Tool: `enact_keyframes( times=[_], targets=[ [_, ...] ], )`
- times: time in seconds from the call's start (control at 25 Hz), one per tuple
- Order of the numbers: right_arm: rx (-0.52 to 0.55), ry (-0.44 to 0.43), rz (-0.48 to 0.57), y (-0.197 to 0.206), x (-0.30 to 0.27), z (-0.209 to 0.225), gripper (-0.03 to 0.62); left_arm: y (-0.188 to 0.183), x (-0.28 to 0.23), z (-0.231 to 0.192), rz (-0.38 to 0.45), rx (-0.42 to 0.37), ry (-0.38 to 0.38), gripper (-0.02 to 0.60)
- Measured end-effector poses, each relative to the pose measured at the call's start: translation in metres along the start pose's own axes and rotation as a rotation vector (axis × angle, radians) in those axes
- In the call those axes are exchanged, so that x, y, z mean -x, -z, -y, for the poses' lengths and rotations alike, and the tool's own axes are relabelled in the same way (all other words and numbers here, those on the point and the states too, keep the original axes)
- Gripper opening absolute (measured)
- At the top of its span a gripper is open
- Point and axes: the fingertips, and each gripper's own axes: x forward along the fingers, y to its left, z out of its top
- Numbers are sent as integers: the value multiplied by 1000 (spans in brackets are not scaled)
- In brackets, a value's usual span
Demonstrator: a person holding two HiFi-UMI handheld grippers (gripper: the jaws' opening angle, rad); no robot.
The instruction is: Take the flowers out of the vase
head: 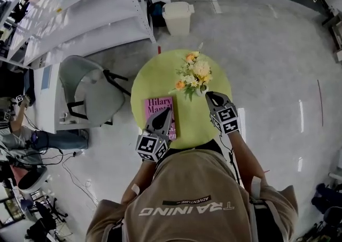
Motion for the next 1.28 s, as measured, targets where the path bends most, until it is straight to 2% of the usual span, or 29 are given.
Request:
enact_keyframes(
  times=[0.04, 0.08, 0.12, 0.48, 0.56, 0.68, 0.88, 1.04, 1.16, 1.28],
  targets=[
    [17, -11, -11, 2, -6, 3, 34, 0, -2, 1, -1, 4, -13, 2],
    [34, -21, -24, 6, -13, 6, 100, 0, -4, 2, -1, 7, -27, 2],
    [53, -29, -38, 10, -20, 9, 121, 1, -5, 2, -3, 10, -41, 2],
    [190, -120, -139, 29, -71, 25, 123, 6, -12, -5, -31, 62, -131, 2],
    [227, -152, -163, 32, -78, 20, 178, 3, -12, -9, -22, 56, -152, 2],
    [262, -169, -179, 33, -83, 18, 169, 1, -14, -12, -13, 50, -169, 2],
    [245, -193, -159, 31, -91, 14, 96, 8, -14, -15, -23, 62, -179, 2],
    [246, -202, -148, 31, -90, 16, 77, 13, -17, -13, -27, 72, -182, 2],
    [248, -194, -106, 23, -86, 18, 49, 15, -16, -13, -28, 74, -187, 2],
    [249, -187, -57, 9, -83, 17, 48, 17, -12, -15, -24, 75, -191, 2]
  ],
)
